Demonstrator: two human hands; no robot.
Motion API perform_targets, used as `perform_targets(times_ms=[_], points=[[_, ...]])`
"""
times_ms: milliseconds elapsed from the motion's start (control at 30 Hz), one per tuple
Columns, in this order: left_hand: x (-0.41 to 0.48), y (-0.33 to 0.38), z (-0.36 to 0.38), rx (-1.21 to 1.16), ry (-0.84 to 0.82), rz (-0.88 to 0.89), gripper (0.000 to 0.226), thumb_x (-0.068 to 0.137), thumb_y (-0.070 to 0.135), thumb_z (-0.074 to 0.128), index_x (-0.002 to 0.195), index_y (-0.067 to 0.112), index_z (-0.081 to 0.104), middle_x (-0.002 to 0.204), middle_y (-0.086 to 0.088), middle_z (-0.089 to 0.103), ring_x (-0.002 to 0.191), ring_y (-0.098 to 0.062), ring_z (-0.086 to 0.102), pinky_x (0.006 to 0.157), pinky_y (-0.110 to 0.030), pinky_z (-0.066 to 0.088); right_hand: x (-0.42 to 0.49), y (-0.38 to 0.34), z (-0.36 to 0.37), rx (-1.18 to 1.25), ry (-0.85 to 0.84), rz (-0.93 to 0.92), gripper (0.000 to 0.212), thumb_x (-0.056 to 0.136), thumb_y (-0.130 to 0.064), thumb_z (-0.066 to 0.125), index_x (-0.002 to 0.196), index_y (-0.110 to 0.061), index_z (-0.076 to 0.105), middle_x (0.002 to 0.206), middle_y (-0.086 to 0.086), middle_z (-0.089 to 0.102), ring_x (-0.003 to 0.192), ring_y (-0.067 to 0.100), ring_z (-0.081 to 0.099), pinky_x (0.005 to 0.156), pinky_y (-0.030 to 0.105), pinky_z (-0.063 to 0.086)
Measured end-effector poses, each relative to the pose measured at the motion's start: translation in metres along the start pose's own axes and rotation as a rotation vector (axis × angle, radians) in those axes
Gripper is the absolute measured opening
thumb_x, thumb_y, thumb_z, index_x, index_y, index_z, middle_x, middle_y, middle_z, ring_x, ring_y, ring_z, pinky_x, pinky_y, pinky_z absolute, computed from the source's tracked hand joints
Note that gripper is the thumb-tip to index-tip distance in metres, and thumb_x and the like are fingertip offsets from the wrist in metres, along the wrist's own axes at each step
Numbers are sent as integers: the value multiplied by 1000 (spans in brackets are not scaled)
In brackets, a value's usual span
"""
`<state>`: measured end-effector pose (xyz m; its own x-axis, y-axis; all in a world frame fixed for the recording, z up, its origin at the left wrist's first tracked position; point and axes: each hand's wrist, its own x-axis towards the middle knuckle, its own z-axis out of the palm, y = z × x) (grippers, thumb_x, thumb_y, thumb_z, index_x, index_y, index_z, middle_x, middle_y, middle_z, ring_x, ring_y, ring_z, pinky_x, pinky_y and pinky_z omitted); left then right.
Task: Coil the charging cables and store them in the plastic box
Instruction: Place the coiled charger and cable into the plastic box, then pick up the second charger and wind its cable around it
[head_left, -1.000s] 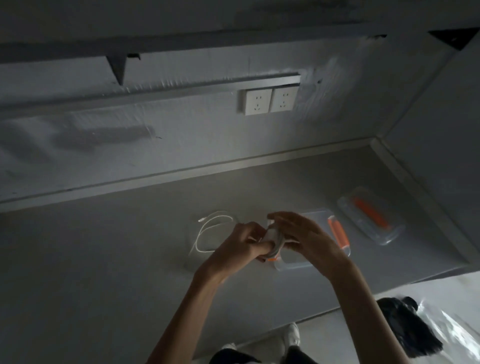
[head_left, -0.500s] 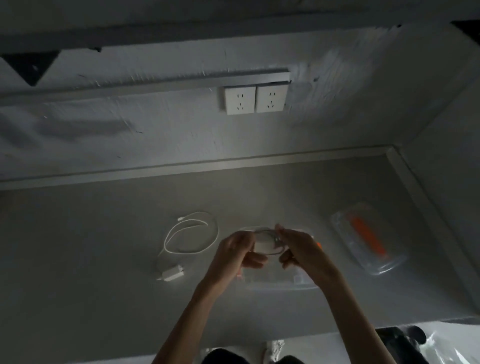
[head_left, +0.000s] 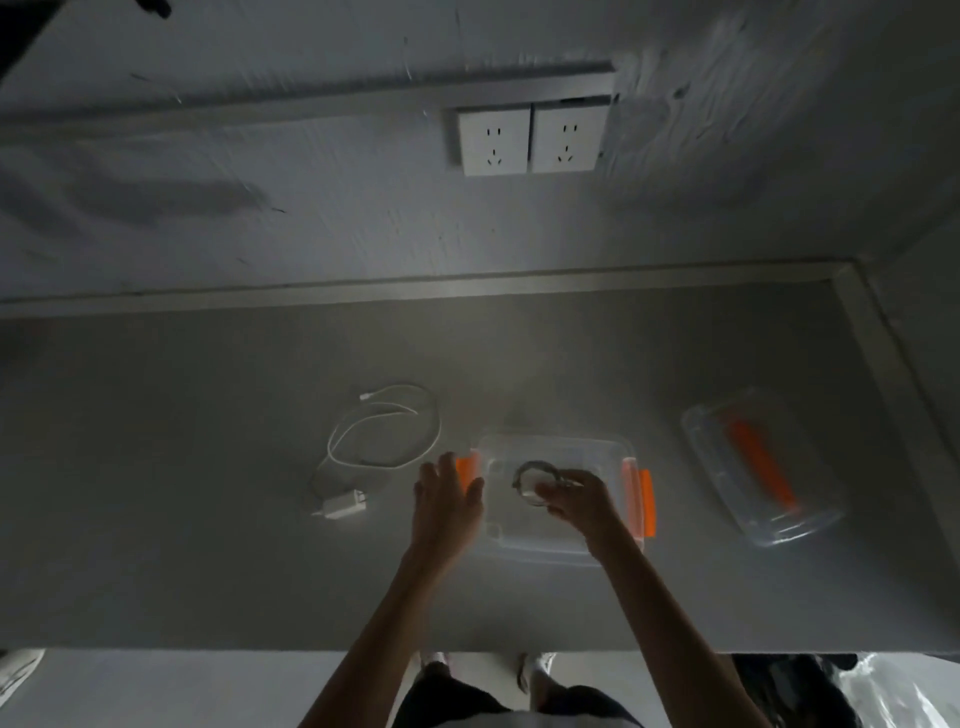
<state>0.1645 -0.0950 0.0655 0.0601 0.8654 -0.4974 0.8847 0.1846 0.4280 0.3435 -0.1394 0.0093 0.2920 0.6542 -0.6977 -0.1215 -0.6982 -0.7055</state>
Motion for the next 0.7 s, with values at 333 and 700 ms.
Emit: perform_targets(times_ms=[333, 700], points=[[8, -17, 12, -112, -106, 120, 60, 92, 20, 55, 147, 33, 32, 133, -9, 64, 119, -31, 62, 98, -41, 51, 25, -4, 54, -105, 164, 57, 62, 77, -3, 79, 132, 4, 51, 125, 28, 62, 108, 34, 63, 95, 47, 51], [12, -46, -10, -246, -70, 188, 43, 98, 45, 46, 122, 12, 61, 112, -12, 73, 105, -28, 68, 88, -35, 51, 7, -11, 56, -453, 169, 53, 84, 85, -24, 75, 149, -2, 26, 149, 23, 41, 134, 38, 43, 108, 46, 38]])
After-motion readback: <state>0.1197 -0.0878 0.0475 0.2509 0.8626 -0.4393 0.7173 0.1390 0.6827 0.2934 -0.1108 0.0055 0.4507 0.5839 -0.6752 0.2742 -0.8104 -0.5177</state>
